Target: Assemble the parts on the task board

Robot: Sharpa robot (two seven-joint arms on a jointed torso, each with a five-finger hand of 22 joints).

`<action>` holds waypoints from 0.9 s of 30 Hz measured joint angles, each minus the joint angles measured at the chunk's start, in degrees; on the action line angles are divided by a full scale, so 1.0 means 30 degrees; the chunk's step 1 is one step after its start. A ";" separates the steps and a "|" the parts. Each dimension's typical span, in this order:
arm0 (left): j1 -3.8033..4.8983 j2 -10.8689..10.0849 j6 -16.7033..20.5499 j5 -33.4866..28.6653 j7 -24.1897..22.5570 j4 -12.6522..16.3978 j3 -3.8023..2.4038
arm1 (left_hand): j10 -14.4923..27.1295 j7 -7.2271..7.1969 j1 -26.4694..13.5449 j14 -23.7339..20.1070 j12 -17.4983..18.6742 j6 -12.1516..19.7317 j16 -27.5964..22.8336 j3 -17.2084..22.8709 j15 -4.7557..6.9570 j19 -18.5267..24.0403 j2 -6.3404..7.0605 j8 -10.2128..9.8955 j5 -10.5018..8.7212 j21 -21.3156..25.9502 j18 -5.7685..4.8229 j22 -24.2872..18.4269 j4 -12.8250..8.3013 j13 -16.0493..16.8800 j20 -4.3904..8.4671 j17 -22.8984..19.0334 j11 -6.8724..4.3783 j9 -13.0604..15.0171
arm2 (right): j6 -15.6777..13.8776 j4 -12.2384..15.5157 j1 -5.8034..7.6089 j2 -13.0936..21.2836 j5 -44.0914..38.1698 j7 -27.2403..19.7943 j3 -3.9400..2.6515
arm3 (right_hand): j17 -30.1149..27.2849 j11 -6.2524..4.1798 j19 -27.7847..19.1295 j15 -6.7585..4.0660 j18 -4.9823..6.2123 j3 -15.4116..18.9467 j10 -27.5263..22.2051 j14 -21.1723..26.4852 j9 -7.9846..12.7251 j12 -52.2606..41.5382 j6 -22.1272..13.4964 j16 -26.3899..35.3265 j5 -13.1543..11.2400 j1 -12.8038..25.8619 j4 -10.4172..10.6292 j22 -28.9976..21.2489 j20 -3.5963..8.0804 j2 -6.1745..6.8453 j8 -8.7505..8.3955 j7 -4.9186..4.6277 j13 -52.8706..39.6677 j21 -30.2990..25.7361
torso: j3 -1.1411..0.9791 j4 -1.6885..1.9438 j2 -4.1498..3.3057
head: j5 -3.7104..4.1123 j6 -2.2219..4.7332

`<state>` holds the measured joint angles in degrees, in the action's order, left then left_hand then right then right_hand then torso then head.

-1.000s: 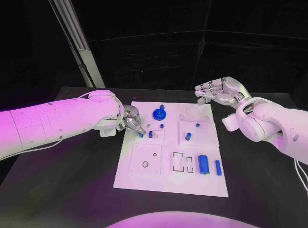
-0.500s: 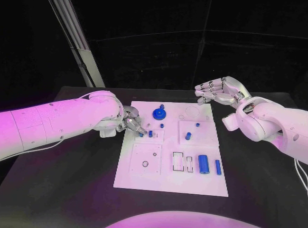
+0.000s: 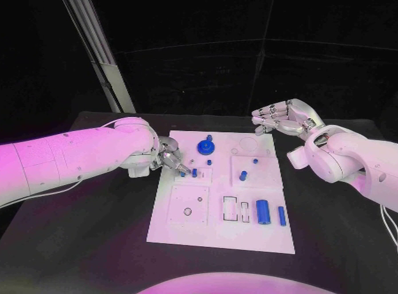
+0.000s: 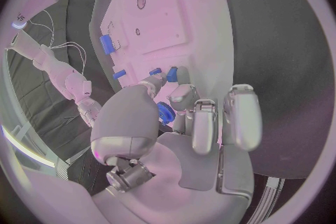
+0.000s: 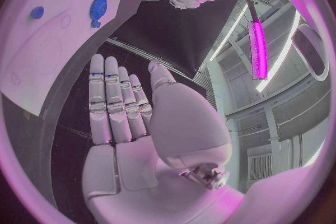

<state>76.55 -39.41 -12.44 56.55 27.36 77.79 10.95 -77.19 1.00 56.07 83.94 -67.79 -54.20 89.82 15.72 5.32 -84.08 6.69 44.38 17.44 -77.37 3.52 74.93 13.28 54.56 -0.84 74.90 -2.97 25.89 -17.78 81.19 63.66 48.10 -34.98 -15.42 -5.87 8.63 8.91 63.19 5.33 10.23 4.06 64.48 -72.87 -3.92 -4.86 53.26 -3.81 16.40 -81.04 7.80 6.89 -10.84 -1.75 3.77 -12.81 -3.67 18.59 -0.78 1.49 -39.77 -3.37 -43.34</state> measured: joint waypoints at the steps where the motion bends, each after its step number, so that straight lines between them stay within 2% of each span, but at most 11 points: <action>1: -0.0001 -0.0045 0.0053 -0.0028 0.0000 0.0021 0.0000 | 0.0000 -0.0058 -0.0011 0.0000 0.0000 -0.0058 0.0000 -0.0321 0.0000 0.0000 -0.0011 -0.0075 -0.0514 0.0000 -0.0001 0.0000 0.0176 0.0000 0.0000 0.0000 0.0000 0.0009 | 0.0001 -0.0001 0.0000 0.0000 0.0000 0.0000 0.0000 | 0.0000 0.0000 0.0000 0.0000 0.0000 0.0000 0.0000 0.0000 0.0000 0.0000 0.0000 -0.0001 0.0000 0.0000 0.0000 0.0000 0.0000 0.0000 0.0000 0.0000 0.0001 0.0000 | 0.0002 0.0000 0.0000 | 0.0000 0.0000; 4: -0.0003 -0.0247 0.0372 -0.0206 -0.0043 0.0125 0.0000 | 0.0010 -0.0048 -0.0011 0.0067 0.0160 -0.0050 0.0000 -0.1305 0.0066 0.0000 -0.0011 -0.0198 -0.2173 0.0112 0.0001 0.0000 0.0738 -0.0328 0.0000 0.0000 0.0010 0.0018 | 0.0002 -0.0012 0.0000 -0.0004 0.0000 0.0000 0.0000 | 0.0001 0.0000 0.0000 0.0000 0.0001 0.0000 0.0000 0.0000 0.0000 0.0000 0.0000 0.0000 0.0000 0.0000 0.0000 0.0001 0.0000 0.0000 0.0000 0.0000 0.0001 0.0000 | 0.0009 0.0002 0.0000 | 0.0029 0.0024; 6: -0.0003 -0.0421 0.0763 -0.0417 -0.0142 0.0196 0.0000 | 0.0299 0.0134 -0.0011 0.0066 0.0519 0.0253 0.0000 -0.1858 0.0066 0.0000 -0.0011 -0.0360 -0.2696 0.0298 0.0000 -0.0001 0.0977 -0.0788 0.0000 0.0000 0.0141 0.0017 | 0.0002 -0.0023 0.0000 -0.0006 0.0000 0.0000 0.0000 | 0.0001 0.0000 -0.0001 0.0000 0.0000 0.0000 0.0000 0.0000 0.0000 0.0000 0.0000 -0.0001 0.0000 0.0000 0.0000 0.0001 0.0000 0.0000 0.0000 0.0000 0.0001 0.0000 | 0.0009 0.0005 0.0000 | 0.0040 0.0029; 11: 0.0020 -0.0757 0.1932 -0.1286 -0.0835 0.0244 -0.0001 | 0.1389 0.0463 0.0494 0.0059 0.1516 0.1233 0.0000 -0.2797 0.0057 0.0161 -0.0516 -0.0565 -0.2758 0.1419 0.0002 -0.0856 0.1088 -0.2186 -0.0051 0.0000 0.0417 -0.0021 | 0.0002 -0.0070 0.0000 -0.0025 0.0000 0.0000 0.0000 | 0.0002 0.0000 0.0000 0.0000 0.0000 0.0000 0.0000 0.0000 0.0000 0.0000 0.0000 -0.0001 -0.0001 0.0000 0.0000 0.0002 0.0000 0.0000 0.0000 0.0000 0.0001 -0.0077 | 0.0011 0.0011 0.0004 | 0.0057 0.0035; 15: 0.0067 -0.0845 0.2635 -0.1930 -0.1748 0.0261 -0.0007 | 0.2344 0.0700 0.0891 0.0002 0.2195 0.1974 0.0000 -0.3295 -0.0149 0.0769 -0.0912 -0.0711 -0.2562 0.2736 0.0301 -0.2114 0.1065 -0.3187 -0.0191 0.0000 0.0629 -0.0019 | -0.0001 -0.0103 0.0000 -0.0034 0.0000 0.0005 0.0000 | 0.0002 0.0000 0.0000 0.0000 0.0000 0.0000 0.0000 -0.0001 0.0000 0.0000 0.0000 0.0000 -0.0001 0.0000 0.0000 0.0002 0.0000 0.0000 0.0000 0.0000 0.0000 -0.0077 | 0.0015 0.0011 0.0004 | 0.0075 0.0037; 16: 0.0078 -0.0864 0.2852 -0.2143 -0.2116 0.0268 -0.0010 | 0.2647 0.0787 0.1082 0.0041 0.2432 0.2189 -0.0124 -0.3443 -0.0184 0.0894 -0.0911 -0.0810 -0.2561 0.3101 0.0559 -0.2450 0.1070 -0.3550 -0.0274 0.0000 0.0712 -0.0050 | -0.0002 -0.0113 0.0000 -0.0036 0.0000 0.0010 0.0000 | 0.0003 0.0000 0.0000 0.0000 0.0000 0.0000 0.0000 -0.0001 0.0000 0.0000 0.0000 -0.0001 -0.0001 0.0000 0.0000 0.0002 0.0000 0.0000 0.0000 0.0000 0.0001 -0.0077 | 0.0016 0.0011 0.0004 | 0.0082 0.0044; 17: 0.0085 -0.0878 0.3011 -0.2305 -0.2431 0.0270 -0.0010 | 0.3128 0.0879 0.1309 0.0001 0.2865 0.2453 -0.0340 -0.3564 -0.0284 0.1119 -0.0926 -0.0935 -0.2561 0.3599 0.0603 -0.2916 0.1053 -0.4176 -0.0321 0.0000 0.0803 -0.0113 | -0.0003 -0.0119 0.0000 -0.0036 0.0000 0.0012 0.0000 | -0.0001 0.0000 0.0000 0.0000 0.0000 -0.0001 0.0000 -0.0001 0.0000 0.0000 0.0000 -0.0001 -0.0001 0.0000 0.0000 0.0003 0.0000 0.0000 0.0000 0.0000 0.0001 -0.0077 | 0.0020 0.0011 0.0004 | 0.0088 0.0048; 19: 0.0101 -0.0886 0.3322 -0.2598 -0.3113 0.0270 -0.0010 | 0.4827 0.1285 0.2089 0.0034 0.4257 0.3256 -0.2056 -0.3806 -0.0672 0.2661 -0.0980 -0.1257 -0.2561 0.6835 0.1368 -0.5915 0.0918 -0.5906 -0.0566 0.0000 0.1192 -0.0337 | -0.0004 -0.0132 0.0000 -0.0036 0.0000 0.0016 0.0000 | -0.0013 0.0000 0.0000 0.0000 0.0001 0.0000 0.0000 -0.0001 0.0000 0.0000 0.0000 -0.0001 -0.0001 0.0000 0.0000 0.0004 0.0000 0.0000 0.0000 0.0000 0.0001 -0.0077 | 0.0020 0.0011 0.0002 | 0.0121 0.0059; 21: 0.0121 -0.0831 0.3751 -0.2870 -0.4028 0.0244 -0.0009 | 0.6286 0.1767 0.3258 -0.0889 0.5174 0.4007 -0.4848 -0.3971 -0.1103 0.4705 -0.1059 -0.1533 -0.2442 1.0951 0.2053 -0.9431 0.0663 -0.6708 -0.0948 -0.2094 0.1655 -0.0598 | -0.0005 -0.0149 0.0000 -0.0036 0.0000 0.0019 0.0000 | -0.0014 0.0000 0.0000 0.0000 -0.0001 0.0000 0.0000 -0.0001 0.0000 0.0000 0.0000 -0.0001 -0.0001 0.0000 0.0000 0.0003 0.0000 0.0000 0.0000 0.0000 0.0001 -0.0078 | 0.0020 0.0011 0.0000 | 0.0137 0.0073; 22: 0.0126 -0.0773 0.3979 -0.2957 -0.4452 0.0225 -0.0008 | 0.6850 0.1967 0.4011 -0.1590 0.5528 0.4238 -0.6112 -0.3858 -0.1252 0.5205 -0.1150 -0.1620 -0.2413 1.1924 0.2071 -1.0165 0.0385 -0.6996 -0.1094 -0.3410 0.1824 -0.0730 | -0.0005 -0.0155 0.0000 -0.0037 0.0000 0.0020 0.0000 | -0.0014 0.0000 0.0000 0.0000 0.0000 0.0000 0.0000 0.0000 0.0000 0.0000 0.0000 -0.0001 -0.0001 0.0000 0.0000 -0.0005 0.0000 0.0000 0.0000 -0.0001 0.0001 -0.0078 | 0.0020 0.0011 -0.0002 | 0.0146 0.0079; 27: 0.0133 -0.0275 0.5446 -0.2979 -0.6949 0.0138 0.0002 | 0.8665 0.2526 0.7865 -0.4419 0.7299 0.4797 -1.0935 -0.2389 -0.1728 0.5983 -0.1397 -0.2483 -0.2413 1.4296 0.2074 -1.1872 -0.1536 -0.8557 -0.1666 -0.8554 0.2362 -0.1760 | -0.0005 -0.0206 0.0000 -0.0071 0.0000 0.0022 0.0000 | -0.0012 0.0000 0.0000 0.0000 0.0000 0.0000 0.0000 -0.0001 0.0000 0.0000 0.0000 0.0000 -0.0001 0.0000 0.0000 -0.0019 0.0000 0.0000 0.0000 0.0000 0.0001 -0.0077 | 0.0020 0.0002 -0.0018 | 0.0225 0.0154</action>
<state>76.94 -40.24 3.90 47.61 6.51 78.20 10.96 -51.20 8.58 79.66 70.69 -45.90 -39.81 57.02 8.56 0.14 -66.13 2.50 36.93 10.20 -34.48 9.75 39.31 8.67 28.89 -5.84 49.24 4.11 20.62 -17.80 80.58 63.66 47.88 -34.98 -15.35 -5.87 8.59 8.91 63.19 5.33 10.23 4.06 64.48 -72.88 -3.92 -4.86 53.26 -3.81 16.39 -81.04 7.80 6.83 -10.84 -1.75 3.78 -12.81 -3.67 18.35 -0.72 1.49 -39.83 -2.70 -42.87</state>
